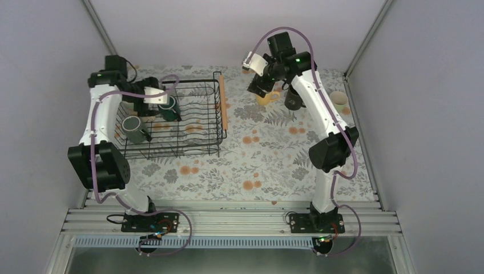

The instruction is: Unload the cups from the dish rack

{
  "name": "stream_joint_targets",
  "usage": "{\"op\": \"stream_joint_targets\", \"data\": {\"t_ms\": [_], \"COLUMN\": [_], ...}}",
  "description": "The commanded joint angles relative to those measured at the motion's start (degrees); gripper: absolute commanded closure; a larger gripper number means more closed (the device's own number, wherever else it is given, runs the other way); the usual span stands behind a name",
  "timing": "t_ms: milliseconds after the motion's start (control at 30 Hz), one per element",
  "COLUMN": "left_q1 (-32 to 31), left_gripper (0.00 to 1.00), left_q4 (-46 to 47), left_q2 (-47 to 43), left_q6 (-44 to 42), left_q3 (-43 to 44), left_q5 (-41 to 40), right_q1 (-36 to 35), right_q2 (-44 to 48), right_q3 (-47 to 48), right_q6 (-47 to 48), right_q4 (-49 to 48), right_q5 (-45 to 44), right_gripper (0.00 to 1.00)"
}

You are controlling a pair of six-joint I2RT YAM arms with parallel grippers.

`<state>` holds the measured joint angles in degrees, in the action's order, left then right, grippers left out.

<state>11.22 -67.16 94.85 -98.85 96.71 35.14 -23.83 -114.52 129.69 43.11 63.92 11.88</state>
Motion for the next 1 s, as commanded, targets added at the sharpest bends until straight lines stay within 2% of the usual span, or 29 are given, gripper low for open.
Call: {"op": "stream_joint_targets", "data": {"t_ms": [0,200,467,667,967], "left_q1": [-5.1,-9.8,-11.8,-13.5,-15.6], "left_gripper": [0.10,0.12,0.17,0.21,0.31], "left_q4": [4.8,11.2,18.3,20.7,23.1], "left_q2": [-1.4,0.8,6.7,9.9,13.1], "left_q6": [-2.2,-0.2,0.6,0.3,0.2], "left_q3": [-5.3,-9.8,-11.8,-13.1,-14.2], "left_q5": [-5.1,-11.0,-17.7,-20.9,-24.4], "right_q1": [-1.0,-1.1,-1.1,-1.1,-1.1], "right_q2": [0.2,-0.1,0.6,0.6,-0.8], "right_q3": [-1.7,-3.5,-6.2,-7.5,-7.5], "right_q6": [0.9,1.7,2.7,3.4,3.2], "right_q4": [2.9,2.5,1.7,1.1,0.8], "right_q5": [4.9,5.3,6.4,5.6,5.1], "right_gripper": [0.00,0.00,0.00,0.00,0.01]}}
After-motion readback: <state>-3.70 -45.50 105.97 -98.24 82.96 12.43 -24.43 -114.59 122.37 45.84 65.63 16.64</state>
